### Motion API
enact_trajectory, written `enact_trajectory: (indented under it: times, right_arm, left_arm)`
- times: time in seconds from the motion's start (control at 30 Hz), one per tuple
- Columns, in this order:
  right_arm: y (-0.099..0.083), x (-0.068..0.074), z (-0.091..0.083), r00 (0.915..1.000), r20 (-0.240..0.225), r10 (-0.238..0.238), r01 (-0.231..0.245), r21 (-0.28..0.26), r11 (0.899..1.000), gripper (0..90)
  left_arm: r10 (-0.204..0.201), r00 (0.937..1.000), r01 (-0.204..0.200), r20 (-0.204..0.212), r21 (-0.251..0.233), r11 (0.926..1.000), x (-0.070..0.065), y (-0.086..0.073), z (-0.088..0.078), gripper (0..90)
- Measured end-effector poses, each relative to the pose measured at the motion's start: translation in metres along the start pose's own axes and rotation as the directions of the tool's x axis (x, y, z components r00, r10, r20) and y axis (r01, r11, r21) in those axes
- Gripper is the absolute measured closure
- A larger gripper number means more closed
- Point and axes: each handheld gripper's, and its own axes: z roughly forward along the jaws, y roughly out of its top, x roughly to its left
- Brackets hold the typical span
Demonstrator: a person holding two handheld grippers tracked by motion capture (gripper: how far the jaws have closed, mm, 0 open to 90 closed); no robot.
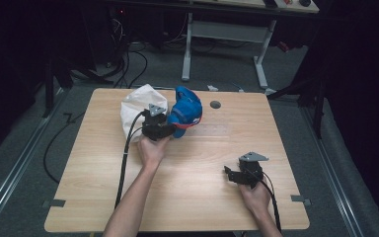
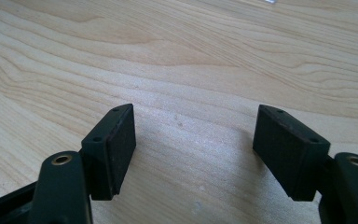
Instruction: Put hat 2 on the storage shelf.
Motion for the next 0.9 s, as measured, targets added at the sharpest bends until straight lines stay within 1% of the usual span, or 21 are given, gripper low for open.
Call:
enact_trajectory:
  times: [0.17, 0.23, 0.33, 0.47, 0.53, 0.63, 0.7, 0.8, 0.87, 0.9]
  right_arm:
    - [0.000, 0.000, 0.000, 1.0000, 0.000, -0.001, 0.001, 0.000, 1.000, 29.9]
    - [0.000, 0.000, 0.000, 1.0000, 0.000, -0.002, 0.002, 0.000, 1.000, 29.9]
    - [0.000, 0.000, 0.000, 1.0000, -0.001, 0.001, -0.001, 0.001, 1.000, 29.9]
    - [0.000, 0.000, 0.000, 1.0000, 0.000, -0.001, 0.001, 0.000, 1.000, 29.9]
    - [0.000, 0.000, 0.000, 1.0000, -0.001, 0.000, 0.000, 0.000, 1.000, 29.9]
    - [0.000, 0.000, 0.000, 1.0000, -0.001, -0.004, 0.004, -0.001, 1.000, 29.9]
    - [0.000, -0.001, 0.000, 1.0000, 0.000, -0.007, 0.007, -0.002, 1.000, 29.9]
    - [0.000, 0.000, 0.000, 1.0000, 0.000, -0.006, 0.006, -0.002, 1.000, 29.9]
    - [0.000, 0.000, 0.000, 1.0000, 0.000, -0.006, 0.006, -0.002, 1.000, 29.9]
    - [0.000, 0.000, 0.000, 1.0000, 0.000, -0.006, 0.006, -0.002, 1.000, 29.9]
  left_arm:
    - [0.006, 1.0000, -0.006, 0.004, -0.005, 1.0000, 0.000, 0.001, -0.005, 46.1]
    - [0.017, 0.9998, -0.017, 0.000, 0.003, 0.9998, 0.000, 0.000, -0.007, 45.7]
    - [0.022, 0.9997, -0.022, -0.004, 0.016, 0.9996, 0.002, -0.001, -0.010, 44.3]
    - [0.024, 0.9997, -0.024, -0.006, 0.021, 0.9995, 0.003, -0.004, -0.014, 42.4]
    - [0.033, 0.9994, -0.032, -0.012, 0.029, 0.9991, 0.004, -0.005, -0.016, 41.3]
    - [0.027, 0.9996, -0.027, -0.011, 0.027, 0.9993, 0.004, -0.005, -0.019, 41.3]
    - [0.028, 0.9996, -0.027, -0.008, 0.024, 0.9993, 0.003, -0.004, -0.018, 42.0]
    - [0.035, 0.9992, -0.035, -0.018, 0.029, 0.9990, 0.002, -0.005, -0.009, 42.7]
    - [0.053, 0.9983, -0.052, -0.026, 0.038, 0.9979, 0.001, -0.009, -0.002, 41.8]
    - [0.072, 0.9970, -0.071, -0.027, 0.033, 0.9969, 0.000, -0.012, 0.000, 40.7]
